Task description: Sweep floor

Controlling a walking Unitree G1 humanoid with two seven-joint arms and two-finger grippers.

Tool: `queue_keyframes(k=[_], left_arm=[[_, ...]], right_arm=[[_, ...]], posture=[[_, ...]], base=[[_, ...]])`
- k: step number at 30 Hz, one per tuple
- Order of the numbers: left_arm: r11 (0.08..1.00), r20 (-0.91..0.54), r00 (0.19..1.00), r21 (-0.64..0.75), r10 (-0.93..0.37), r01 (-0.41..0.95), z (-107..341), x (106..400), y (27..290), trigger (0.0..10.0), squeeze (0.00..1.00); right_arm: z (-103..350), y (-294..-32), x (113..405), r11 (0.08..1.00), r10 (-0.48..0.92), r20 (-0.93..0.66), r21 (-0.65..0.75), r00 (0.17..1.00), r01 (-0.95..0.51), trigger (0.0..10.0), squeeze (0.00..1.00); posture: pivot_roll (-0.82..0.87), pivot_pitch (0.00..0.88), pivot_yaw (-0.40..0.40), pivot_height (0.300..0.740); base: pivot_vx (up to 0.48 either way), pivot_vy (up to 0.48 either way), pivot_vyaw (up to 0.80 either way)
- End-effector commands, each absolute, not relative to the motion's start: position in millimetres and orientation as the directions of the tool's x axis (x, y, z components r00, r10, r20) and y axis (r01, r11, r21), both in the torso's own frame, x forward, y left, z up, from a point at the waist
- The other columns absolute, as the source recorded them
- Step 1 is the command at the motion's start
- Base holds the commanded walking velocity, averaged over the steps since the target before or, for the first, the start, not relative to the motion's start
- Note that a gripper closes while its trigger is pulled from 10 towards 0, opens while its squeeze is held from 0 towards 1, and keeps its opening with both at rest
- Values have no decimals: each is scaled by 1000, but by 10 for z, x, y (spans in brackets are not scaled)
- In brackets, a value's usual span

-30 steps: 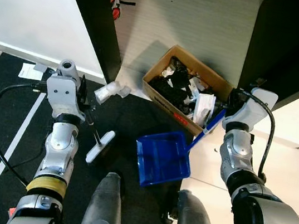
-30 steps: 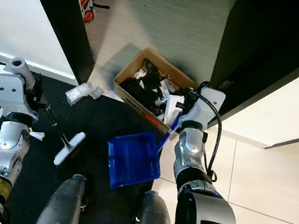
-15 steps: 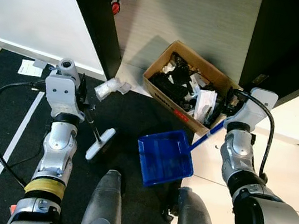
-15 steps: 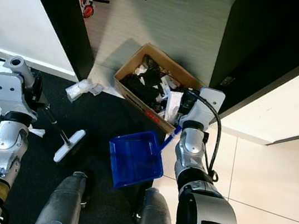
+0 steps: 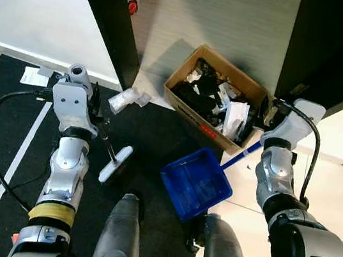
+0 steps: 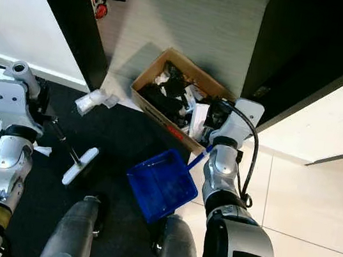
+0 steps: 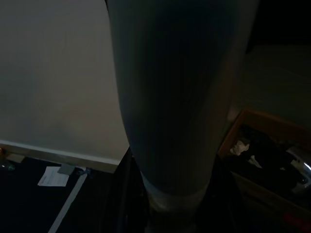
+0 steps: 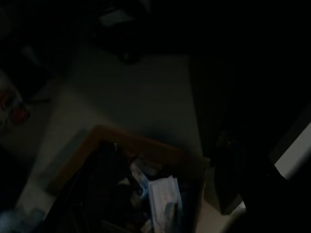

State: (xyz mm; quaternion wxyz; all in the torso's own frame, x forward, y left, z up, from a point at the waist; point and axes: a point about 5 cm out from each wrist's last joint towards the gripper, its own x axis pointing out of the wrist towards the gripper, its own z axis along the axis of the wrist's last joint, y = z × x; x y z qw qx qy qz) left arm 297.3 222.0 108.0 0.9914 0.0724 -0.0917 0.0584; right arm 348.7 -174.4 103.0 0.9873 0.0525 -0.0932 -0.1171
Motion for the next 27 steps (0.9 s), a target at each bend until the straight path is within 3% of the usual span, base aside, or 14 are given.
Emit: queue_keyframes(k=[1, 2, 12, 17, 18, 24, 27], left_arm=[[979, 131, 985, 156, 112, -132, 948, 2925, 2262, 10000, 0], [980, 131, 985, 150, 114, -134, 947, 2937, 2253, 10000, 0], [983, 130, 984, 122, 120, -136, 923, 2976, 2203, 10000, 0], [983, 131, 983, 112, 128, -143, 911, 2983, 2213, 10000, 0], [983, 132, 982, 107, 136, -151, 912, 2995, 2234, 10000, 0], [982, 130, 981, 107, 141, -155, 918, 3024, 2259, 10000, 0], [979, 98, 986, 140, 137, -150, 897, 3078, 2291, 10000, 0]], right_arm=[[1049, -1758, 3470, 956, -269, 196, 171, 943, 237, 10000, 576], [1085, -1756, 3469, 950, -286, 221, 197, 933, 244, 10000, 0], [1220, -1789, 3389, 905, -392, 337, 310, 856, 292, 10000, 0], [1462, -1863, 3372, 872, -457, 435, 390, 776, 295, 10000, 0], [1765, -1982, 3379, 840, -516, 510, 460, 688, 289, 10000, 0], [2110, -2193, 3391, 816, -563, 573, 500, 596, 289, 10000, 0], [2462, -2556, 3423, 866, -499, 662, 396, 559, 304, 10000, 0]], posture=[[130, 243, -13, 740], [120, 235, -14, 740], [87, 188, -11, 740], [65, 156, -7, 740], [55, 144, -1, 740], [40, 126, 5, 740], [18, 96, 7, 740]], base=[[0, 0, 0], [0, 0, 0], [0, 0, 0], [0, 0, 0], [0, 0, 0], [0, 0, 0], [0, 0, 0]])
